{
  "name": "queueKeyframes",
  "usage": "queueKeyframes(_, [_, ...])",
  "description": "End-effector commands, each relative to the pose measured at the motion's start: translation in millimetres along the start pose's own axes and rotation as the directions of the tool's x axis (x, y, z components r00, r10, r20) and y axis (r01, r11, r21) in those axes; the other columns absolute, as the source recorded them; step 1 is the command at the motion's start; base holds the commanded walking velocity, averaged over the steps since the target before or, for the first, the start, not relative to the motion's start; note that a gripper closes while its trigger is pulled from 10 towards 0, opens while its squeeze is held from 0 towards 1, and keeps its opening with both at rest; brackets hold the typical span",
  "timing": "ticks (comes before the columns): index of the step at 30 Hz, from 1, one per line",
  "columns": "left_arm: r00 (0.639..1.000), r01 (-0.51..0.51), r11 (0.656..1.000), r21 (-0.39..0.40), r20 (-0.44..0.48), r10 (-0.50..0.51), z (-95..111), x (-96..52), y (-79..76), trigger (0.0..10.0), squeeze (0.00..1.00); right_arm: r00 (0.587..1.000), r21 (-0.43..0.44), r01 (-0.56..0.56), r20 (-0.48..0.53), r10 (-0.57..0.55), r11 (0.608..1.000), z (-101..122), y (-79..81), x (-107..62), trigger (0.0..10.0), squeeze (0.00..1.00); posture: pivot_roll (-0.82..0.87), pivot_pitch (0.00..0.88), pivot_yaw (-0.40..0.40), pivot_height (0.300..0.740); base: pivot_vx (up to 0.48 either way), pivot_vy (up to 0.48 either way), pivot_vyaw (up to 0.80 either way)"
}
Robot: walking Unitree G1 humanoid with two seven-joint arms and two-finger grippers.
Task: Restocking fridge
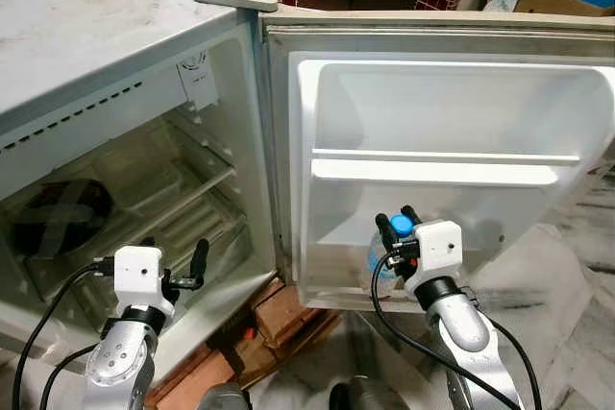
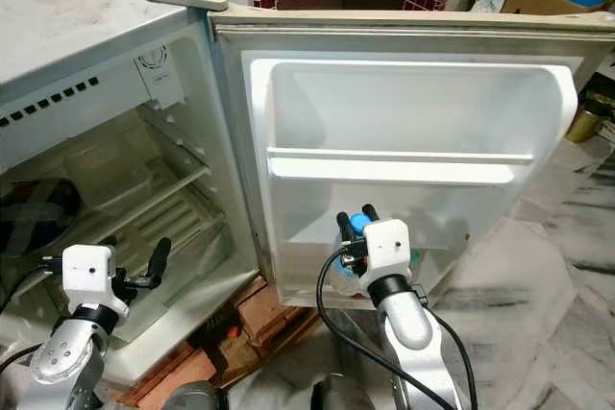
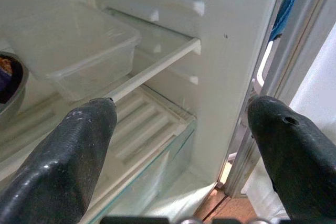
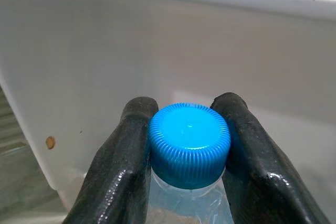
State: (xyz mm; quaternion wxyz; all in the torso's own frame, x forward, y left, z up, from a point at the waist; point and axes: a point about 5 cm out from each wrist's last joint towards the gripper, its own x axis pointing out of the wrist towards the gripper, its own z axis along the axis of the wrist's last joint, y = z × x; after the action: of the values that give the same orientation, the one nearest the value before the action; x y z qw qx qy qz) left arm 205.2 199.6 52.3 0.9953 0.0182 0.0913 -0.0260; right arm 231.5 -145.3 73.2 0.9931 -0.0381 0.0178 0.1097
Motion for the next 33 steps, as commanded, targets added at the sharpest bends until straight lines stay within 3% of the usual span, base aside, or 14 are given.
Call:
queueKeyframes(1, [1.0, 0.002, 1.0, 0.009, 0.002, -0.002, 2.8, 0.4, 1.8, 10.0, 0.0, 1.0, 0.007, 0.018, 0.018, -0.018, 1.0, 4.6, -3.4, 2.3, 10.0, 0.0, 0.03, 0.089, -0.008, 0.7, 0.0, 0.0, 0.0])
queueKeyframes(10, [1.0, -0.002, 1.0, 0.02, 0.004, 0.002, 3.9, 2.3, 3.9, 10.0, 0.0, 1.0, 0.0, 0.012, 0.029, -0.012, 1.0, 6.4, -3.8, 4.7, 10.0, 0.0, 0.03, 0.089, -0.01, 0.64, 0.0, 0.0, 0.0])
queueKeyframes(33, [1.0, -0.014, 0.999, 0.037, 0.016, 0.013, 6.8, 8.4, 8.2, 10.0, 0.0, 0.996, -0.035, -0.019, 0.083, 0.022, 0.999, 17.1, 3.0, 22.8, 10.0, 0.0, 0.03, 0.097, 0.001, 0.64, 0.0, 0.0, 0.0])
